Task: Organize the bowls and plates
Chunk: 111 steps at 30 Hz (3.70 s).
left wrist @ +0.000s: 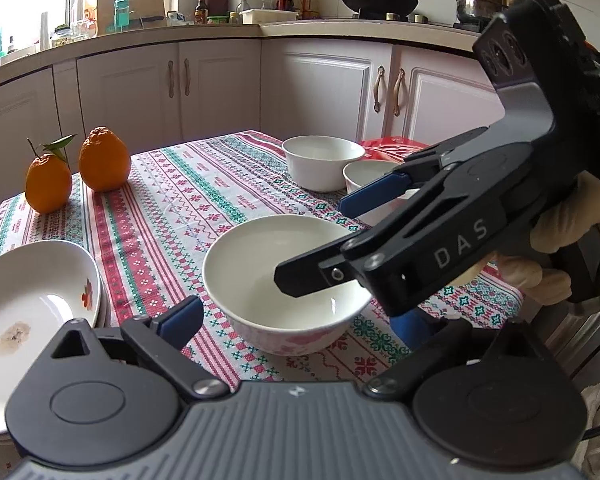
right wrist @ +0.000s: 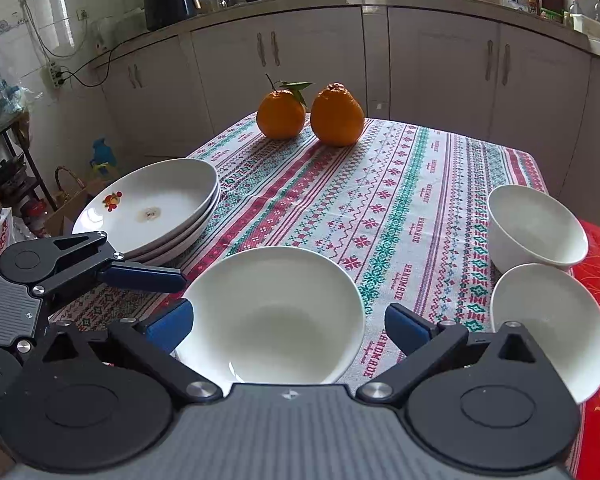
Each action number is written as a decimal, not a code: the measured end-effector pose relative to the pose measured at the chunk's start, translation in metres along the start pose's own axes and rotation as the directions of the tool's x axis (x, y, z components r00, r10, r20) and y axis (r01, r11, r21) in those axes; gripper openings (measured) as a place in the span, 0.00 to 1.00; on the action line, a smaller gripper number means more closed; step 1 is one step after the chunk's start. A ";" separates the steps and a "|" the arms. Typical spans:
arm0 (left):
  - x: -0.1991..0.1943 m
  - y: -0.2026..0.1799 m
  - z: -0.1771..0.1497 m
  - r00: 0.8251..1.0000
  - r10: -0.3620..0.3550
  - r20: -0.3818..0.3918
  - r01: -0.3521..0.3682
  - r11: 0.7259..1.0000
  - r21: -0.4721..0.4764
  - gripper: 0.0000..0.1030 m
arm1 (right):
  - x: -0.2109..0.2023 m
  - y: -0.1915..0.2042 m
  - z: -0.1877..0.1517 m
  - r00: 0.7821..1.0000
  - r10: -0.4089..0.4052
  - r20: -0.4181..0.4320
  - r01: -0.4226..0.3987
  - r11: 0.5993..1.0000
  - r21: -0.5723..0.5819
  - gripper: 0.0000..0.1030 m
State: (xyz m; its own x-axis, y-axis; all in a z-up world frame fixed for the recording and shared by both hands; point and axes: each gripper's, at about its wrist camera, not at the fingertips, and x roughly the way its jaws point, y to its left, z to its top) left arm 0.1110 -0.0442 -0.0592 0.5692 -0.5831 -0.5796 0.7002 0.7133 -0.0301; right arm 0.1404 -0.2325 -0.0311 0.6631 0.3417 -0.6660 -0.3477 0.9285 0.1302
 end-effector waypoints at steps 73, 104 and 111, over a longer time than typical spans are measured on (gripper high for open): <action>0.189 -0.053 0.136 0.956 -0.143 -0.257 0.157 0.987 0.033 0.77 | -0.033 -0.120 -0.061 0.964 -0.248 0.097 0.252 0.967 -0.032 0.98; 0.198 -0.052 0.137 0.931 -0.209 -0.300 0.218 0.976 -0.003 0.56 | -0.041 -0.127 -0.065 0.973 -0.210 0.093 0.212 0.977 -0.013 0.82; 0.191 -0.054 0.138 0.931 -0.216 -0.296 0.229 0.973 0.007 0.56 | -0.046 -0.125 -0.064 0.974 -0.205 0.092 0.206 0.978 -0.006 0.82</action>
State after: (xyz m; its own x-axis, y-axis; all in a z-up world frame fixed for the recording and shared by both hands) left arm 0.2409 -0.2480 -0.0557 0.2509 -0.5821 -0.7735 0.8149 0.5583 -0.1558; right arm 0.1104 -0.3736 -0.0637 0.7783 0.1562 -0.6081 -0.2076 0.9781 -0.0144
